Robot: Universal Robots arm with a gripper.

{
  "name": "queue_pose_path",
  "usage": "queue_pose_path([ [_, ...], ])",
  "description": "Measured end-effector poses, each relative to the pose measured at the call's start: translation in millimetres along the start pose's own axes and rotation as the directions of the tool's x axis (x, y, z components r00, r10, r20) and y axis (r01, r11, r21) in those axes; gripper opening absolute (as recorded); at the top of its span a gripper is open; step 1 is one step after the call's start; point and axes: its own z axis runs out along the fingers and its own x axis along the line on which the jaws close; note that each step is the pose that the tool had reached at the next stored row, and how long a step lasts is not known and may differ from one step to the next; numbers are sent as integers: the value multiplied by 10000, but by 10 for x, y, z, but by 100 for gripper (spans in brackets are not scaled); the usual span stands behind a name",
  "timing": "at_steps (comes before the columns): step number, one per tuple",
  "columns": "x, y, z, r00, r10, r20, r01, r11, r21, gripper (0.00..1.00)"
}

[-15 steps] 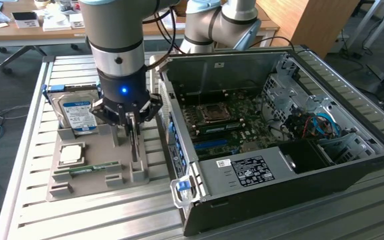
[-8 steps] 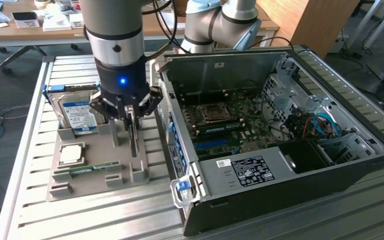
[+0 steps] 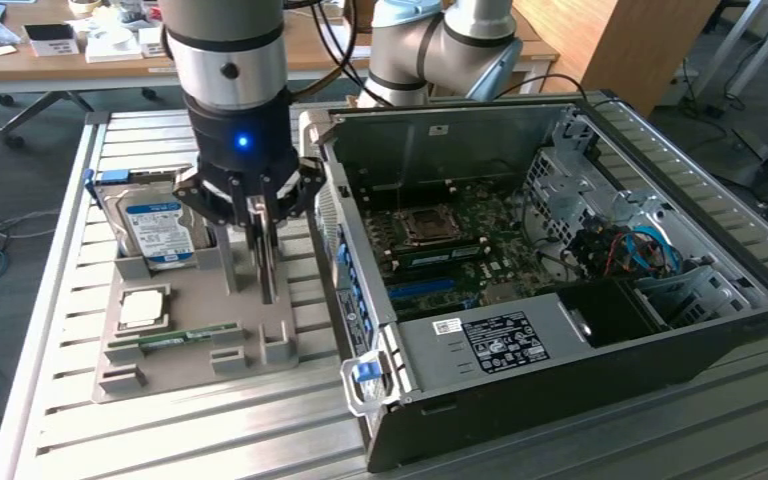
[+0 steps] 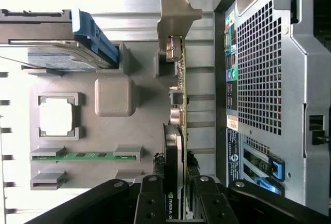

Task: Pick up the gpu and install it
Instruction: 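Pick up the gpu and move the gpu toward the slot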

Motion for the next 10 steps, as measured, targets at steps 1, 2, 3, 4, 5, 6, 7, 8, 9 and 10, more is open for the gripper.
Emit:
queue_pose_path([
  [1, 0, 1, -22, 10000, 0, -1, 0, 10000, 1, 27],
  [2, -1, 2, -42, 10000, 1, 0, -1, 10000, 0, 27],
  [3, -1, 3, -63, 10000, 0, 0, 0, 10000, 0, 27],
  [4, -2, 4, -83, 10000, 0, -1, 0, 10000, 0, 27],
  [5, -2, 5, -104, 10000, 1, 0, -1, 10000, 0, 27],
  [6, -3, 5, -124, 10000, 0, -1, 0, 10000, 1, 27],
  [7, -3, 6, -143, 10000, 0, -1, 0, 10000, 1, 27],
  [8, -4, 7, -159, 10000, 0, 0, 0, 10000, 0, 27],
  [9, -4, 8, -172, 10000, 1, 0, -1, 10000, 0, 27],
  [10, -4, 8, -178, 10000, 0, 0, 0, 10000, 0, 27],
])
